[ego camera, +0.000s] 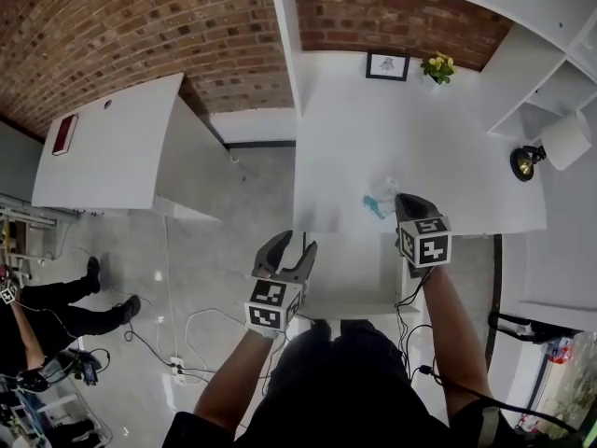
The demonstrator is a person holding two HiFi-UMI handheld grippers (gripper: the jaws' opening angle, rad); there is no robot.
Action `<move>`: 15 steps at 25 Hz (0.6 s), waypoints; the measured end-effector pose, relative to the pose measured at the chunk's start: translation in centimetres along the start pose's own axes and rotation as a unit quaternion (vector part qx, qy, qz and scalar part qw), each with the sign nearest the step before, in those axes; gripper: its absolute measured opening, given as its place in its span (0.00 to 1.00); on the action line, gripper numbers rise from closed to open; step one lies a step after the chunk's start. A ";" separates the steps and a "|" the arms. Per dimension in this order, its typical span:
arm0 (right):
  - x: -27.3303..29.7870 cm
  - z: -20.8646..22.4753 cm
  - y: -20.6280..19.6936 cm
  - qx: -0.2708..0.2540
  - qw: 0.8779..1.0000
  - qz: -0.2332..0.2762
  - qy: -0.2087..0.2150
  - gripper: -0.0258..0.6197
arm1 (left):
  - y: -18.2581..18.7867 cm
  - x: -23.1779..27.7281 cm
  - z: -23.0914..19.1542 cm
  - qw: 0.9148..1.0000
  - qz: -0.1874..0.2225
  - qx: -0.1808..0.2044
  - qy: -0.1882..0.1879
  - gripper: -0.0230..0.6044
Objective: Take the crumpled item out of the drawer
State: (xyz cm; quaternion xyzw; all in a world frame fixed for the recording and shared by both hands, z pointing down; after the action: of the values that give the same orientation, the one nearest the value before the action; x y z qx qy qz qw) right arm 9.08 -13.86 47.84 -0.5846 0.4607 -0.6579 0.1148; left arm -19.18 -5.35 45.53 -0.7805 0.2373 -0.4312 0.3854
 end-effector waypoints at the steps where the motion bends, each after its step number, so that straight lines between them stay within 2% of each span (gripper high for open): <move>1: 0.8 0.4 0.1 -0.002 1.000 -0.002 0.005 0.04 | 0.2 0.5 0.0 1.000 -0.001 -0.001 0.004 0.37; 15: 11.8 5.6 0.9 -0.022 0.997 -0.040 0.058 0.04 | 0.3 6.0 -1.0 0.997 -0.031 -0.034 0.060 0.37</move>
State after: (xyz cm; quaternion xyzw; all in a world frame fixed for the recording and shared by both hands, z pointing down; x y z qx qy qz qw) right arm 10.21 -25.14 54.35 -0.5653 0.4573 -0.6848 0.0487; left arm -17.01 -10.15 48.53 -0.7731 0.2503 -0.4803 0.3303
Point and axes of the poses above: the fingertips, and each gripper's own axes: x forward along the fingers, z to its right, y out of its top, the point moved 8 cm from there along -x, backward along the fingers, and after that the axes turned 11 degrees about -x, right-handed, at the moved point
